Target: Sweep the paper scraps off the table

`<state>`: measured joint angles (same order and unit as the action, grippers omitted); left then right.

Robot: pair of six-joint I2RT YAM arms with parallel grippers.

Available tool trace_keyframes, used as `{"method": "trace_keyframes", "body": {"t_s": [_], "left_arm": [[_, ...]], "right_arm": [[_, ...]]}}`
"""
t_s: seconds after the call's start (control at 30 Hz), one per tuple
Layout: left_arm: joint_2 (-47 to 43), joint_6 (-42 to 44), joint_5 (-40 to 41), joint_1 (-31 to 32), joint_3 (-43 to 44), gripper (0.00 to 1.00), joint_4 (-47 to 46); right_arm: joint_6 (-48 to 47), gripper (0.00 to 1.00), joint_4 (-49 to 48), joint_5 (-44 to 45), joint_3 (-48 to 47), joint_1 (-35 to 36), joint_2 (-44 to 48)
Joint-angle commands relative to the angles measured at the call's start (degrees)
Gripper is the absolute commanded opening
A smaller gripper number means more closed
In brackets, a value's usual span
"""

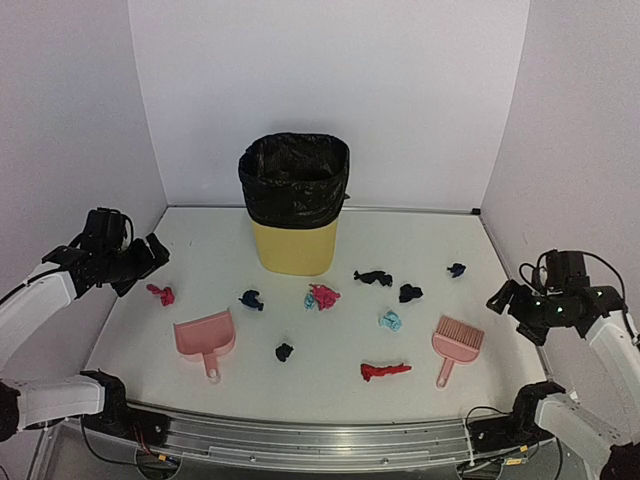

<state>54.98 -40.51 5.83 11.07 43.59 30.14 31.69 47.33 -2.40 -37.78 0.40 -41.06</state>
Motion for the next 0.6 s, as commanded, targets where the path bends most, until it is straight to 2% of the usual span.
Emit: {"method": "trace_keyframes", "body": {"t_s": [0.0, 0.17, 0.3, 0.4, 0.47, 0.57], "left_arm": [[-0.76, -0.65, -2.42, -0.15, -0.15, 1.0, -2.02], [0.95, -0.18, -4.1, -0.09, 0.08, 1.0, -2.56], [1.86, -0.48, -5.39, -0.13, -0.79, 1.0, -3.67], [2.49, -0.14, -9.28, -0.06, -1.57, 1.0, -5.28], [2.75, 0.41, -10.96, -0.05, -2.15, 1.0, -6.34], [2.85, 0.74, -11.67, -0.04, -2.84, 1.0, -7.11]], "right_arm": [[3.59, 0.98, 4.9, -5.27, -4.26, 0.04, -4.41], [6.19, 0.97, 9.78, -9.1, -4.66, 1.16, -10.93], [11.3, 0.97, 11.56, 1.62, -3.0, 10.54, -10.67], [14.33, 0.97, 11.09, 7.34, -2.48, 16.71, -12.92], [14.05, 0.97, 10.45, 10.16, -2.92, 17.46, -15.05], [13.14, 0.96, 7.04, 9.47, -3.77, 17.63, -18.31]]}}
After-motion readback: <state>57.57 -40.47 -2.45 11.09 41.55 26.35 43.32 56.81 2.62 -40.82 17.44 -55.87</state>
